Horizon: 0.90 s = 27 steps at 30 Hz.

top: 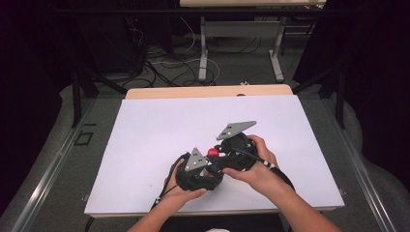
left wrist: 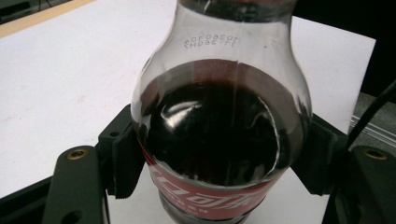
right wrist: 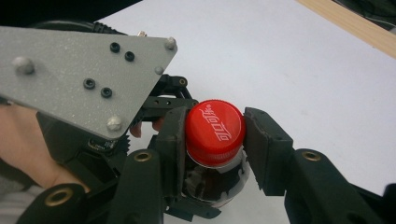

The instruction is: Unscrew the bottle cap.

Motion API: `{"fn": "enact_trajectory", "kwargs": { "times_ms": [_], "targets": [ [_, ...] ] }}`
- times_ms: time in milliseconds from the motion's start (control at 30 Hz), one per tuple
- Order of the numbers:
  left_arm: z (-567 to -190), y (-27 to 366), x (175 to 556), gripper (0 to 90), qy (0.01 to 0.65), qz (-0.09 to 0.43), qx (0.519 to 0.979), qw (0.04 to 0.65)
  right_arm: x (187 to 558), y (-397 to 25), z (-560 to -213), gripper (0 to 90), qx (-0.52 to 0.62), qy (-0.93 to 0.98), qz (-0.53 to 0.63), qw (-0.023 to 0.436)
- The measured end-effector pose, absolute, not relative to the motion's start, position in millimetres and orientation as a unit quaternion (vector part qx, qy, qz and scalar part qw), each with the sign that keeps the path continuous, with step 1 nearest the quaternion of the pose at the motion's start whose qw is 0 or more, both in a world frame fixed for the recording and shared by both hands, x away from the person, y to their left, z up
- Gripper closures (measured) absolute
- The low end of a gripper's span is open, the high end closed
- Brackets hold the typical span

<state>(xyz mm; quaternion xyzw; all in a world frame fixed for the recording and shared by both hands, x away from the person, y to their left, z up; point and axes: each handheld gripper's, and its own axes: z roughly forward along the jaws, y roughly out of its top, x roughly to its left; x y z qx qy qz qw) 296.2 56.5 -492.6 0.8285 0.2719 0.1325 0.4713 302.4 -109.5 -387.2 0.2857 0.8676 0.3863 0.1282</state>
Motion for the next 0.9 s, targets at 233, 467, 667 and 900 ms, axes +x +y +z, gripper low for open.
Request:
{"fn": "enact_trajectory", "kwargs": {
  "times_ms": [233,467,667,900],
  "targets": [
    [-493,56,295,30.1,0.266,0.120,0.832,0.472,337,-124,-383,60.9,0.104,0.917,0.384,0.039],
    [-493,55,295,30.0,0.261,0.116,0.833,0.475,348,-128,-383,60.1,0.030,0.921,0.389,0.016],
    [-492,58,297,30.0,0.271,0.124,0.829,0.473,324,-124,-378,46.9,0.157,0.906,0.385,0.073],
    [-491,59,298,30.0,0.276,0.125,0.827,0.474,302,-119,-382,47.8,0.278,0.866,0.402,0.104]
  ]
}}
